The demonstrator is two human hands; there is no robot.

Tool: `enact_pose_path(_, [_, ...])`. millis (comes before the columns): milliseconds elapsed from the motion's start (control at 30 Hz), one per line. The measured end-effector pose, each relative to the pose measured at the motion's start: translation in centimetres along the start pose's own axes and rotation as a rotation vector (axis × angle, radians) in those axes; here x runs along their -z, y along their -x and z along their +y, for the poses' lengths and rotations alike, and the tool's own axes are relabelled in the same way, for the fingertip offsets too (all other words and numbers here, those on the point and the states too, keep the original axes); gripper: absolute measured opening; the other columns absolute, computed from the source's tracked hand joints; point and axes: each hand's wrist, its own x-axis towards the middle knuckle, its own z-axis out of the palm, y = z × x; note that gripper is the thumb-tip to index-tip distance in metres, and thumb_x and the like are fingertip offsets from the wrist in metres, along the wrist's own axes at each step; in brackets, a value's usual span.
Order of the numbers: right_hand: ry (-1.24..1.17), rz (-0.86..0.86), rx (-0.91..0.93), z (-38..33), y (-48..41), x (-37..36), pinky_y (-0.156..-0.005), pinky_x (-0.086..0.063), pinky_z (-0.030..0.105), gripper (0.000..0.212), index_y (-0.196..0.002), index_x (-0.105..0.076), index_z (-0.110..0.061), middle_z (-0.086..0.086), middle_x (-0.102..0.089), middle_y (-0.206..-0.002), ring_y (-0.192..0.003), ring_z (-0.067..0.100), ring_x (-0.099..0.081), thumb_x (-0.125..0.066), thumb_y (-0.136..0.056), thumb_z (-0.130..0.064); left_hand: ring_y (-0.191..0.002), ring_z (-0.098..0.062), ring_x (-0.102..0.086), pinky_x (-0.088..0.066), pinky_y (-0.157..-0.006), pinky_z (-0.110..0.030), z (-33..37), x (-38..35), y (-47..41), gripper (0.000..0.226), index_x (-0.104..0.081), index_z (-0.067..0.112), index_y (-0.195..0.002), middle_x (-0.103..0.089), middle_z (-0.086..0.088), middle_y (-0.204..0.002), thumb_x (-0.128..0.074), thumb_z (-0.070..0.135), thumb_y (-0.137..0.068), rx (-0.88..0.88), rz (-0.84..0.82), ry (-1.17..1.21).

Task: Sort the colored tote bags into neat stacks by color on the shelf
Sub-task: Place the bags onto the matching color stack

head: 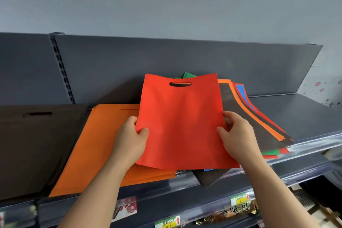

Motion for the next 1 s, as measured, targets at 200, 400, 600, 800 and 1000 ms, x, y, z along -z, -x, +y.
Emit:
enact_pose_path(200, [-0.051,-0.006,0.052,-4.9,2.2,-3.3,-0.079,-0.038,0.022,0.042,-0.124,-0.058,-0.014,0.001,-0.066,-0.107,-0.089,0.013,-0.055,-0.06,-0.083,-0.006,-0.079,-0.004,-0.058,-0.037,-0.056,-0.019,-2.6,6.6,1.0,0.014,-0.057,0.023,-0.107,-0.063,0.011,-0.094,-0.054,0.023,-0.093,-0.029,0.132,-0.03])
enact_pose_path(400, [-0.066,-0.055,0.087,-11.6,5.8,-8.0,-0.087,-0.044,0.03,0.042,-0.127,-0.056,-0.017,0.003,-0.065,-0.115,-0.104,0.021,-0.059,-0.06,-0.086,-0.01,-0.081,-0.007,-0.059,-0.038,-0.056,-0.019,-6.4,15.0,2.7,0.013,-0.057,0.022,-0.105,-0.063,0.007,-0.096,-0.056,0.025,-0.092,-0.002,0.198,-0.093])
enact_pose_path(600, [-0.107,-0.089,0.168,-18.7,10.4,-13.5,-0.082,-0.039,0.023,0.04,-0.122,-0.06,-0.016,0.004,-0.067,-0.112,-0.1,0.022,-0.06,-0.061,-0.084,-0.007,-0.07,-0.01,-0.059,-0.035,-0.051,-0.022,-10.3,24.1,5.3,0.014,-0.056,0.023,-0.097,-0.064,0.005,-0.086,-0.053,0.015,-0.087,0.042,0.222,-0.132])
enact_pose_path(800, [-0.137,-0.156,0.215,-24.6,15.3,-18.3,-0.081,-0.035,0.022,0.04,-0.126,-0.057,-0.013,0.006,-0.064,-0.117,-0.104,0.024,-0.058,-0.057,-0.087,-0.007,-0.072,-0.015,-0.06,-0.038,-0.057,-0.029,-14.8,31.9,7.9,0.016,-0.056,0.02,-0.096,-0.064,0.004,-0.085,-0.053,0.01,-0.084,0.067,0.28,-0.194])
enact_pose_path(1000, [-0.153,-0.255,0.241,-29.7,18.4,-22.8,-0.092,-0.041,0.028,0.044,-0.132,-0.051,-0.012,0.006,-0.06,-0.125,-0.113,0.023,-0.055,-0.053,-0.089,-0.009,-0.081,-0.02,-0.061,-0.046,-0.068,-0.033,-19.2,38.2,9.4,0.016,-0.056,0.018,-0.104,-0.065,0.002,-0.093,-0.054,0.014,-0.088,0.109,0.348,-0.291])
